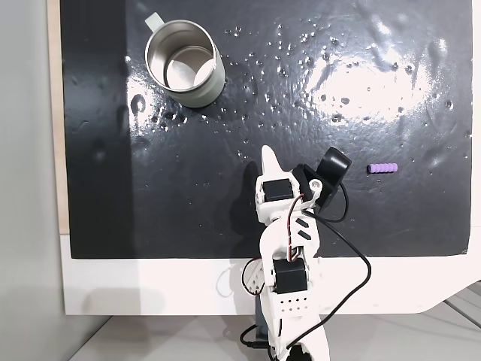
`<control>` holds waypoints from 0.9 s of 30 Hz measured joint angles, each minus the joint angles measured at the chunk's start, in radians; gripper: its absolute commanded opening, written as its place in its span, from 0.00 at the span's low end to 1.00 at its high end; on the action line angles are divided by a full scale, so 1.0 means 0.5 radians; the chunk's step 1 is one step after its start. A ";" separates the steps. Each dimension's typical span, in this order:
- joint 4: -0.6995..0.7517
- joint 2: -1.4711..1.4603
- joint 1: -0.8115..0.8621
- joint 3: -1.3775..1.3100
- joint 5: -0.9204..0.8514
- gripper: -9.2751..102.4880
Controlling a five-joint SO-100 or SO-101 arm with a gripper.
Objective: Grasp a pengrip and put it in the cup.
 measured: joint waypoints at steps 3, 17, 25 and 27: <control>0.000 0.000 0.003 0.000 0.009 0.09; 0.000 0.000 0.003 0.000 0.009 0.09; 0.141 0.000 0.080 -0.135 -0.058 0.08; 0.255 0.000 0.067 -0.221 -0.098 0.08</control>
